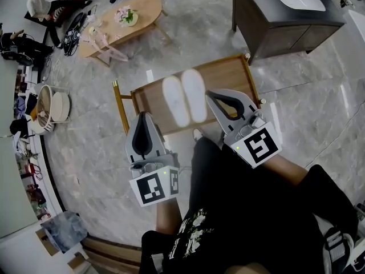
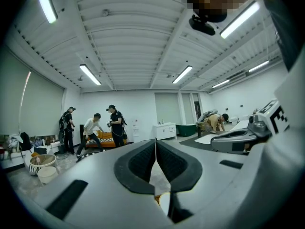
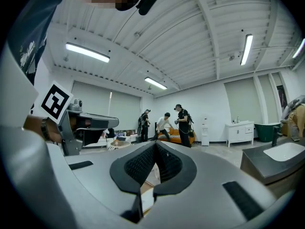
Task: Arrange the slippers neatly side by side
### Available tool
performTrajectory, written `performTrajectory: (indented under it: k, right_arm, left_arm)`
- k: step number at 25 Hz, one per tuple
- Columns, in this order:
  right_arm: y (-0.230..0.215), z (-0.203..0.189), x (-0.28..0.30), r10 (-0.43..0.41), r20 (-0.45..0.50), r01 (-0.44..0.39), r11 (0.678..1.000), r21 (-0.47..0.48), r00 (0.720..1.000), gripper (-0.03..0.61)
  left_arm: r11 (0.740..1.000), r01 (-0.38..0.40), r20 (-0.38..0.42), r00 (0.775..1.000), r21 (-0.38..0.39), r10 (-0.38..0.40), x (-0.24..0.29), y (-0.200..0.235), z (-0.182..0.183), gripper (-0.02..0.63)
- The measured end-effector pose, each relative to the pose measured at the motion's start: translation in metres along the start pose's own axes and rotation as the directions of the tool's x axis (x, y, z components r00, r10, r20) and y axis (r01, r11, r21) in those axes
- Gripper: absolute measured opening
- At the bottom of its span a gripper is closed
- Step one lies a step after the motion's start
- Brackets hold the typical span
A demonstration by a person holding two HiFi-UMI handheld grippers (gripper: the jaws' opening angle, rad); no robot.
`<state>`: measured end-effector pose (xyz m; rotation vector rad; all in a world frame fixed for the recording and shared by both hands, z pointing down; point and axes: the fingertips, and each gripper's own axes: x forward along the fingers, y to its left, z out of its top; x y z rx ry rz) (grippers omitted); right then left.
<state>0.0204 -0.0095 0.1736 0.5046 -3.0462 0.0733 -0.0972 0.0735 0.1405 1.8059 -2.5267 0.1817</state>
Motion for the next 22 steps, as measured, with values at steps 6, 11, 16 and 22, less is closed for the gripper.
performTrajectory:
  k: [6, 11, 16, 22]
  right_arm:
    - [0.0076, -0.0016, 0.002, 0.004, -0.005, -0.004, 1.0, 0.003, 1.0, -0.002]
    - [0.0066, -0.0041, 0.0024, 0.003, -0.005, -0.003, 1.0, 0.002, 1.0, -0.002]
    - [0.0079, -0.0056, -0.0019, 0.002, -0.004, -0.002, 1.0, 0.003, 1.0, -0.002]
    - [0.0019, -0.0064, -0.0055, -0.007, -0.009, 0.007, 1.0, 0.008, 1.0, -0.002]
  left_arm:
    - [1.0, 0.002, -0.012, 1.0, -0.002, -0.002, -0.0035, 0.0039, -0.0037, 0.008]
    - [1.0, 0.003, -0.013, 1.0, -0.001, -0.003, -0.0021, 0.0033, -0.0065, 0.008]
    - [1.0, 0.006, -0.016, 1.0, -0.002, -0.007, -0.0045, 0.0001, -0.0087, 0.008]
    - [1.0, 0.009, -0.02, 1.0, -0.003, -0.009, -0.0017, -0.0044, -0.0086, 0.008]
